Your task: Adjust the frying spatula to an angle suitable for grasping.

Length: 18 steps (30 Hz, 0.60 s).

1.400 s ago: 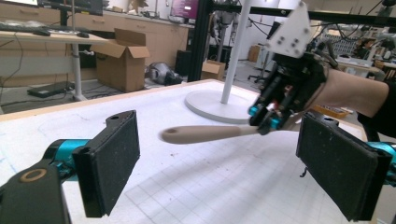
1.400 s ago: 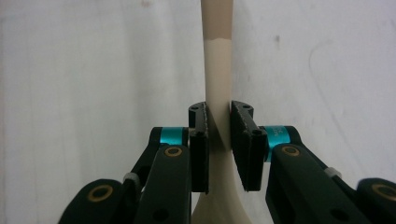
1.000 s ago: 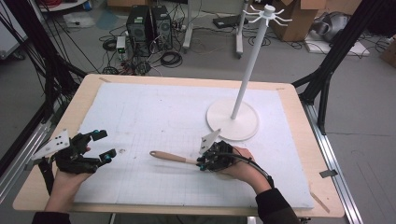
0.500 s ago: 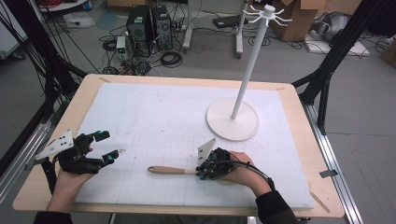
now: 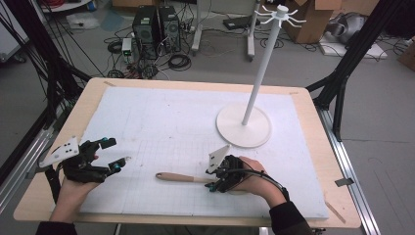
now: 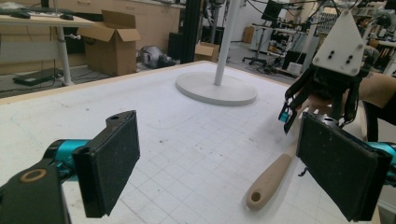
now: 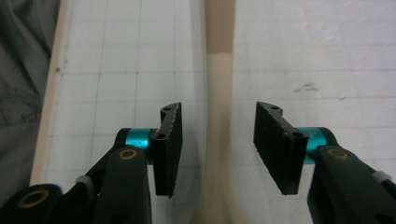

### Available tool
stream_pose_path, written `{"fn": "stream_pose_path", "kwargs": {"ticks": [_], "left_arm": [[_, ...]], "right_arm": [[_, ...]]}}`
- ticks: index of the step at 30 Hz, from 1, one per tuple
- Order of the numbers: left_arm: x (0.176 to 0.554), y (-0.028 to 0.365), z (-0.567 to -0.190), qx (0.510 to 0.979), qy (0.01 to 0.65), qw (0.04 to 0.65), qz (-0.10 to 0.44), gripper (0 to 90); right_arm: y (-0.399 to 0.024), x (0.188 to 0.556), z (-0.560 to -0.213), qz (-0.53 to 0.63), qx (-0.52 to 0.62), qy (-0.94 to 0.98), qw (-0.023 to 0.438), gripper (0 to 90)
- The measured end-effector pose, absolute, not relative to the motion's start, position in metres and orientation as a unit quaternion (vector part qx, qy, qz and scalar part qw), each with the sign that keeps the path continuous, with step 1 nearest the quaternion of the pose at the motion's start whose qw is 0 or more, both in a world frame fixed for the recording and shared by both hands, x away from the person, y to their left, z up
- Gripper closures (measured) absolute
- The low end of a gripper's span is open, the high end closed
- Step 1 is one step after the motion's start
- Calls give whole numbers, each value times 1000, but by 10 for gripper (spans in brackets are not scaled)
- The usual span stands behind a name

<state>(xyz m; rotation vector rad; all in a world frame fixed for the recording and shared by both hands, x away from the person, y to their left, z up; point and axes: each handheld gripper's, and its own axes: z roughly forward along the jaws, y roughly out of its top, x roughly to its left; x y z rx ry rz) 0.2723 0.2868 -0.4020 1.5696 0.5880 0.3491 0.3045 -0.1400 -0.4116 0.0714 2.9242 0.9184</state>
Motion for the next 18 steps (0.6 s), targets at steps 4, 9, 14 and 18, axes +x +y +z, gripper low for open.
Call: {"fn": "stream_pose_path", "kwargs": {"ticks": [4, 9, 14, 18], "left_arm": [[272, 287, -402, 691, 260, 657, 154, 139], [273, 286, -403, 694, 259, 655, 152, 139], [274, 286, -404, 695, 259, 654, 151, 139], [274, 285, -405, 695, 256, 654, 150, 138]], "right_arm": [[-154, 304, -398, 345, 46, 936, 54, 449], [-176, 302, -383, 403, 72, 910, 71, 405], [-225, 296, -377, 505, 143, 843, 118, 335], [-258, 293, -383, 545, 196, 802, 144, 305]]}}
